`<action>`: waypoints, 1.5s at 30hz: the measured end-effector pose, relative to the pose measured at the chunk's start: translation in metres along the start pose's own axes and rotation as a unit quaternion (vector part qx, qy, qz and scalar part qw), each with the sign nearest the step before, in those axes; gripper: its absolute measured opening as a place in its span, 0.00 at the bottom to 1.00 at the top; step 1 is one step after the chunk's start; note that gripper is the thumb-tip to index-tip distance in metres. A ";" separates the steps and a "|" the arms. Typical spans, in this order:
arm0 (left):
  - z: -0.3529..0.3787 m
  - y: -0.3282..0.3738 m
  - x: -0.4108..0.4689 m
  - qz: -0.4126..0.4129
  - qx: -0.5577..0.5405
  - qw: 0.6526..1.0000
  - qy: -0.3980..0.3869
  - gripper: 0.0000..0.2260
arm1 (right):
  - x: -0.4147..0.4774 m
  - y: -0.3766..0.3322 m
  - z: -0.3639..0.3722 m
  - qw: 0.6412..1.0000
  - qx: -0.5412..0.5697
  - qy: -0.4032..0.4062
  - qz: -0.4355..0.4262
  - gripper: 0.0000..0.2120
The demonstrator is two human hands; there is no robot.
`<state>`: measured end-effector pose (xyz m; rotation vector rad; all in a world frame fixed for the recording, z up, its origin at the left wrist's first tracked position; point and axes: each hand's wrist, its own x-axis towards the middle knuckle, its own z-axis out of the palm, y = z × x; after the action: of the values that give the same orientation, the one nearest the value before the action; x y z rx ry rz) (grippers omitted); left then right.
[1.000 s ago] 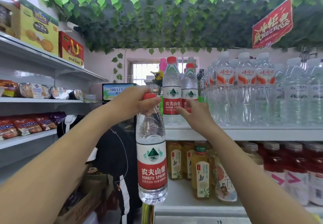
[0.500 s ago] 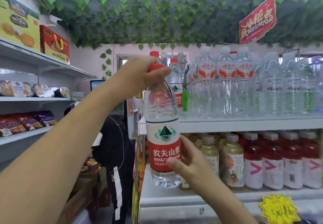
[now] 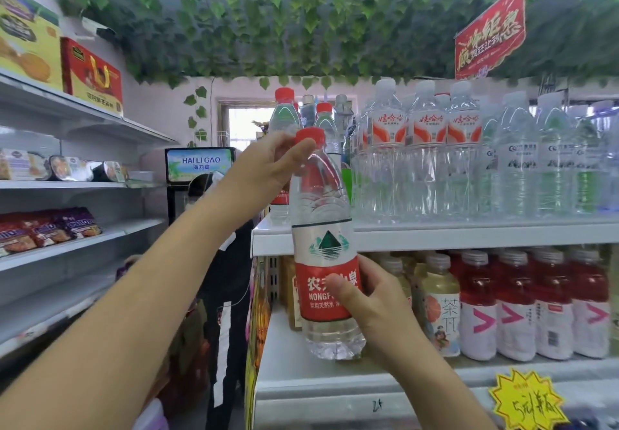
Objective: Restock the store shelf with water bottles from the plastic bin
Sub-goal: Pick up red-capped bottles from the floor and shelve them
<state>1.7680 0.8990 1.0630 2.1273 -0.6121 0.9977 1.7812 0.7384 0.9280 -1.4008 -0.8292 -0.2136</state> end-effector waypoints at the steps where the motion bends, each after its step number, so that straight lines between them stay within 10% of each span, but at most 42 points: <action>1: 0.003 -0.005 -0.003 -0.010 0.003 1.000 0.005 0.25 | 0.002 -0.002 -0.001 1.000 0.006 0.003 0.000 0.18; 16: 0.064 -0.098 -0.040 -0.073 0.425 0.901 0.048 0.20 | 0.103 -0.043 -0.025 0.992 -0.077 0.088 -0.038 0.11; 45: 0.079 -0.118 -0.045 0.020 0.456 0.870 0.188 0.19 | 0.164 -0.002 -0.025 0.973 -0.214 0.069 0.052 0.19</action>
<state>1.8558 0.9208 0.9443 2.5573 0.0636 1.9389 1.9066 0.7692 1.0329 -1.8061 -0.6111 -0.4233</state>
